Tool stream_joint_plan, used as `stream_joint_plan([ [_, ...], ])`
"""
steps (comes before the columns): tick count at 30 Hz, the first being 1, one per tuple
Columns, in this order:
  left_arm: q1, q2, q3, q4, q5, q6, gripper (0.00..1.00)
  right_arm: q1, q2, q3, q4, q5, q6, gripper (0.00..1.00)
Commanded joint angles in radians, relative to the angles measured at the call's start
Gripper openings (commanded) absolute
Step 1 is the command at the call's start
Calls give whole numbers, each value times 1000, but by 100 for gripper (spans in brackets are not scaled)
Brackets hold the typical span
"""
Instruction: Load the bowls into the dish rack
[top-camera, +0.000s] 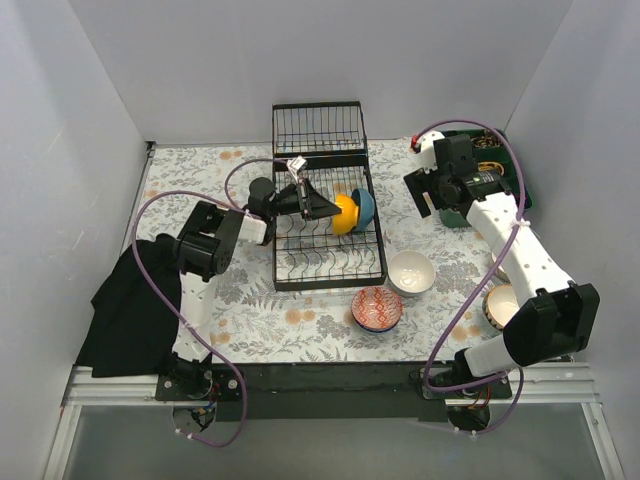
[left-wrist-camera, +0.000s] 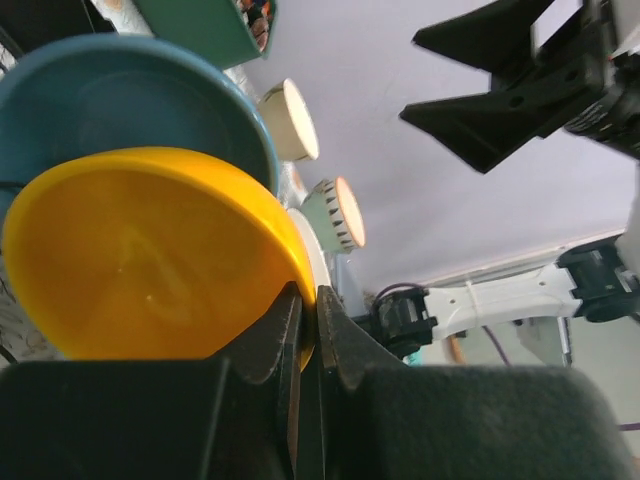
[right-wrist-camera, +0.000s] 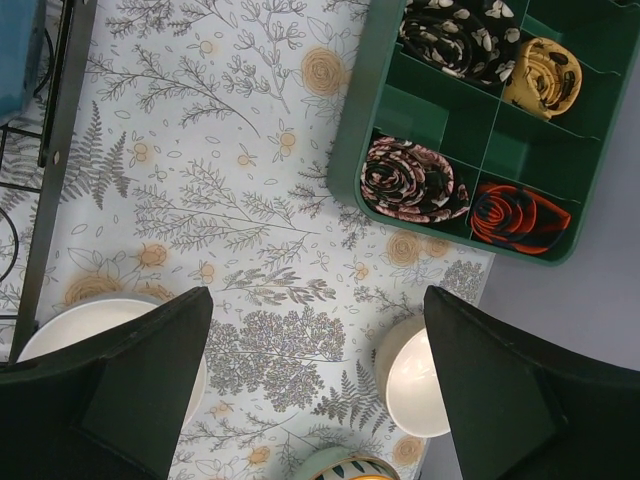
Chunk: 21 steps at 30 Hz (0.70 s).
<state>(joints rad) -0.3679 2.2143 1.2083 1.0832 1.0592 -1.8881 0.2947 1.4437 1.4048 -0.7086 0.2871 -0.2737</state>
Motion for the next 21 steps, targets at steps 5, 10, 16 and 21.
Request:
stream_joint_plan([
  [5,9,137,86,382,-36,-371,0,-3,46,42,-15,4,-24,95],
  [10,9,186,131,445,-47,-442,0,4,78,62,-17,3,-27,94],
  [16,3,144,108,438,-53,-460,0,20,99,77,-23,-8,-25,94],
  [21,-8,87,65,407,-61,-438,0,27,110,85,-23,-16,-19,94],
])
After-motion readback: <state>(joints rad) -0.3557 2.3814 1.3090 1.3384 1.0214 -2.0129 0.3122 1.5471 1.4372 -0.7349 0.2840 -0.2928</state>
